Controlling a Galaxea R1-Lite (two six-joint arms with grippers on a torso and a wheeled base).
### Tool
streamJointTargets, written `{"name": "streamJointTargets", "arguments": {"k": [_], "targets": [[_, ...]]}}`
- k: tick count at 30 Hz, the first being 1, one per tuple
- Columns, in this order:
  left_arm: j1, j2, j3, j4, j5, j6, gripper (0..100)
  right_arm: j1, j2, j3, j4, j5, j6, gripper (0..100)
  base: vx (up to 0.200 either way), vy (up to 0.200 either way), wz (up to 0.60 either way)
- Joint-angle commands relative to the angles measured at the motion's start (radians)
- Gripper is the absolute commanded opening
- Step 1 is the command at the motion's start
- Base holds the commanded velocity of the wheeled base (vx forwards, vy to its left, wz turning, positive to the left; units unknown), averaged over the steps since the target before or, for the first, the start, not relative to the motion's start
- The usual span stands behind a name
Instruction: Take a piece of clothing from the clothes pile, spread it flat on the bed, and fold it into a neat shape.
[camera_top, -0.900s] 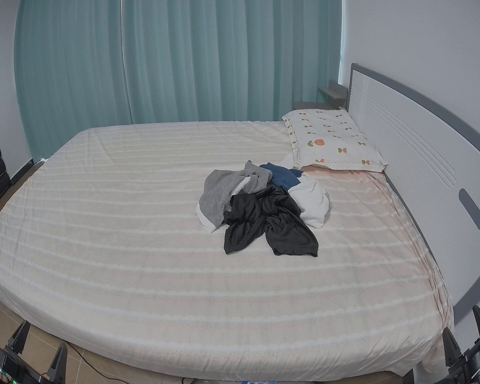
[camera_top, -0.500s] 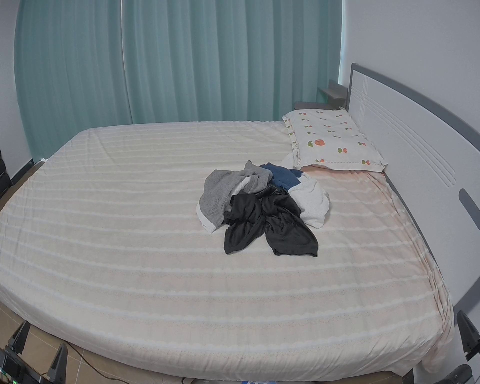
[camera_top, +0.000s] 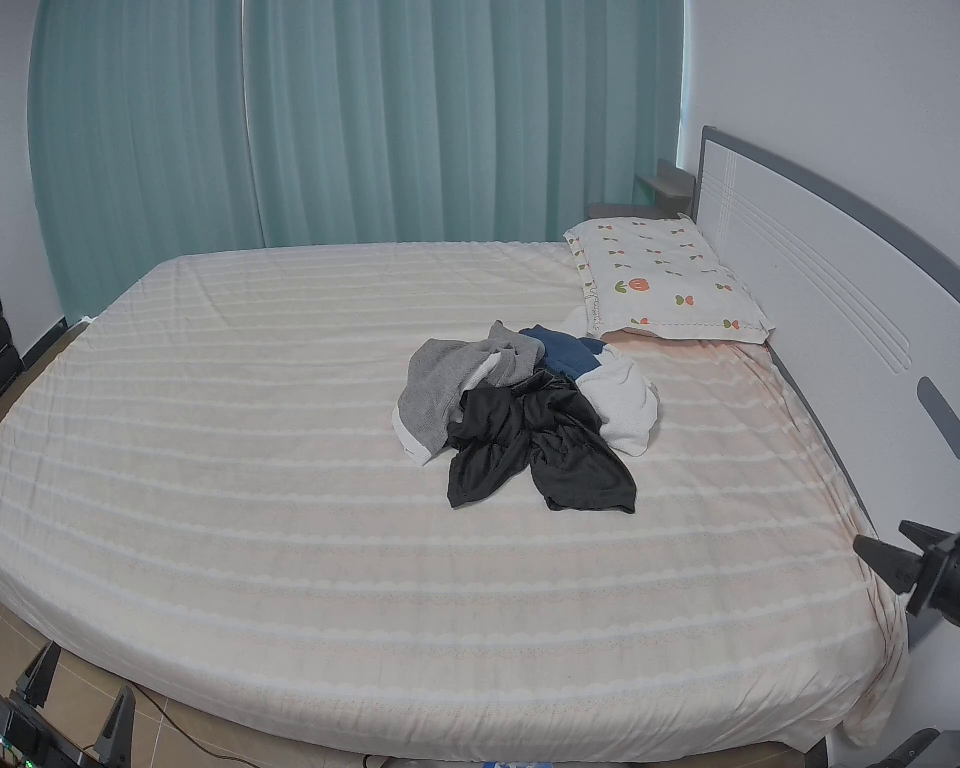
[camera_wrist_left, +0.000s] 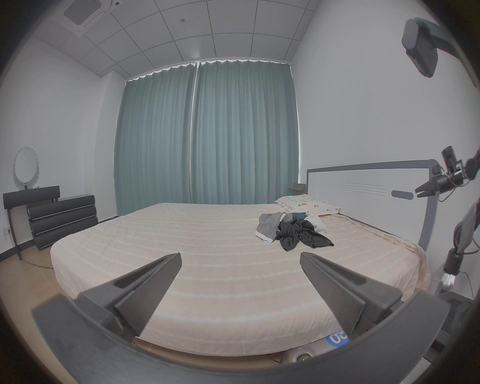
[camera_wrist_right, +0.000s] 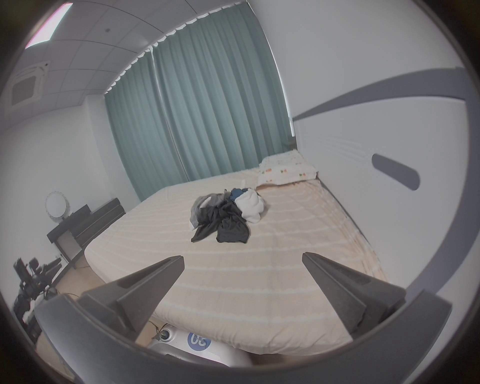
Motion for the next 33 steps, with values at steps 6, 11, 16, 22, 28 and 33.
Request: {"name": "streamJointTargets", "arguments": {"k": [6,11,16,22,28,33], "targets": [[-0.002,-0.010,0.015,-0.001,-0.001,0.005,100,0.070,1.129,-0.390,-0.431,-0.117,0.225,100,0.000,0.000,0.00],[-0.002,-0.010,0.015,-0.001,-0.001,0.005,100,0.113,1.308,-0.587,-0.431,-0.223,0.246,100,0.000,0.000,0.00],[-0.002,-0.010,0.015,-0.001,-0.001,0.005,100,0.148,1.433,-0.748,-0.411,-0.251,0.248,100,0.000,0.000,0.00],[-0.002,-0.010,0.015,-0.001,-0.001,0.005,100,0.161,1.561,-0.915,-0.405,-0.278,0.287,100,0.000,0.000,0.00],[-0.002,-0.010,0.015,-0.001,-0.001,0.005,100,0.191,1.683,-1.036,-0.408,-0.280,0.298,100,0.000,0.000,0.00],[-0.002,-0.010,0.015,-0.001,-0.001,0.005,100,0.225,1.776,-1.136,-0.405,-0.281,0.324,100,0.000,0.000,0.00]]}}
